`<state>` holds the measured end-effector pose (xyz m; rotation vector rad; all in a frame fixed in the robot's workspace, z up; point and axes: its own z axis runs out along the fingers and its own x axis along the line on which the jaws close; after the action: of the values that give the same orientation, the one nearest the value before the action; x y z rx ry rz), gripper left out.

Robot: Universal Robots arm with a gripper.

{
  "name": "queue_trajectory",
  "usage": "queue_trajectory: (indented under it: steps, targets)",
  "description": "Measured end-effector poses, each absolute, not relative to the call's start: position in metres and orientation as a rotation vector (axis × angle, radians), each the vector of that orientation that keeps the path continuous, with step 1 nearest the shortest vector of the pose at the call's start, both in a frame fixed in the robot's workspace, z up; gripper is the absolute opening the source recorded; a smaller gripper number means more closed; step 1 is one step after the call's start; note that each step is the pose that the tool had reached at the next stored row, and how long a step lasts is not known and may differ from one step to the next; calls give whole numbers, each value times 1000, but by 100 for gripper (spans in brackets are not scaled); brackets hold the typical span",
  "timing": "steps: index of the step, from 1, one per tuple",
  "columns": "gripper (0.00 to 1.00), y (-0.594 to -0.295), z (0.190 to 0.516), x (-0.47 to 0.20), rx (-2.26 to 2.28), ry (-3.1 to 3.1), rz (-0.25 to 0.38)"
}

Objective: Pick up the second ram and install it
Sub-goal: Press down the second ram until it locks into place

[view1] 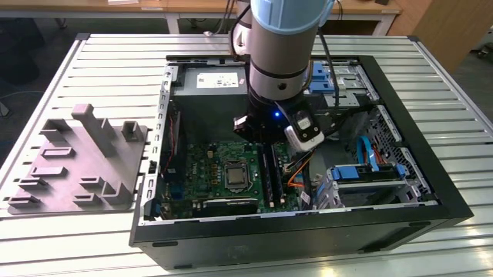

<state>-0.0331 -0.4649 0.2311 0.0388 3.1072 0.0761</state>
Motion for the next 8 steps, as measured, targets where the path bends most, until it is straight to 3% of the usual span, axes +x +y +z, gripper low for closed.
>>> queue_trajectory:
  steps: [8]
  targets:
    - [10, -485, 231, -33, 39, 3107, 76]
